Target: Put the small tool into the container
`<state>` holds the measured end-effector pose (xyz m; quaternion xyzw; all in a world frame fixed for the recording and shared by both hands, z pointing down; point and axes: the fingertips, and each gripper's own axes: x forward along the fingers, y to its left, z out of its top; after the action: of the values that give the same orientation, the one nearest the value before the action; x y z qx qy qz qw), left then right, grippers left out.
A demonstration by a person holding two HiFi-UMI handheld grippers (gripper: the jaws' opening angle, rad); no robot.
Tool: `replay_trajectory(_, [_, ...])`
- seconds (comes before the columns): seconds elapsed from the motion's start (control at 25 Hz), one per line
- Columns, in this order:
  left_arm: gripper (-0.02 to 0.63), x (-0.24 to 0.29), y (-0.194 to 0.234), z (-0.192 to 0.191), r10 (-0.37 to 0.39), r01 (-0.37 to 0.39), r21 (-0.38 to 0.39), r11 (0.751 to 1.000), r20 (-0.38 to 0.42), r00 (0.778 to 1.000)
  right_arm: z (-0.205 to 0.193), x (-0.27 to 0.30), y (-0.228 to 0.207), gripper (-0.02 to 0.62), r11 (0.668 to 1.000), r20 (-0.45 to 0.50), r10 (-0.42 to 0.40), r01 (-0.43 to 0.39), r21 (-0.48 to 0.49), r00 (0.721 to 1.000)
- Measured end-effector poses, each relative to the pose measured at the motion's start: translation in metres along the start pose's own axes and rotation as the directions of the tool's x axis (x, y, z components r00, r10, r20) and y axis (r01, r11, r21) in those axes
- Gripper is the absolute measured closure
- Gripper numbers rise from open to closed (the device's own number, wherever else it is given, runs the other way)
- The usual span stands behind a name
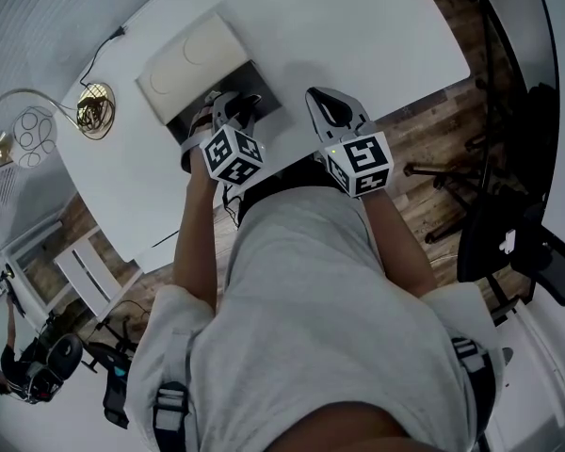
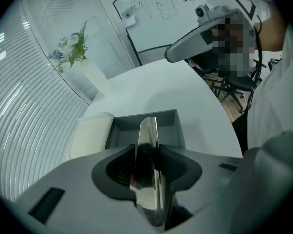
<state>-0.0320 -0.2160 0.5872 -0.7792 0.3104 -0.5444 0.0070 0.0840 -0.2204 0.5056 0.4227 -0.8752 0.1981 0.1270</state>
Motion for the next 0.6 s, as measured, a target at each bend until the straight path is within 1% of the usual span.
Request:
replay_trajectory(0.28, [0.465,0.006,0.001,-0.003,-0.009,0.009,0.019,1.0,-0.023,1.0,-0.002,0.002,0.001,0.568,1.0,-0.008,0.005,-0.005,0.004,1.0])
replay_trajectory(0.6, [0.465,0.017,0.002,-0.007,-0.026,0.03,0.064,0.997,-0.062,0.998,-0.005,0.002,0.0,0.568,1.0,-0.017,0.009,-0.009,0.012,1.0])
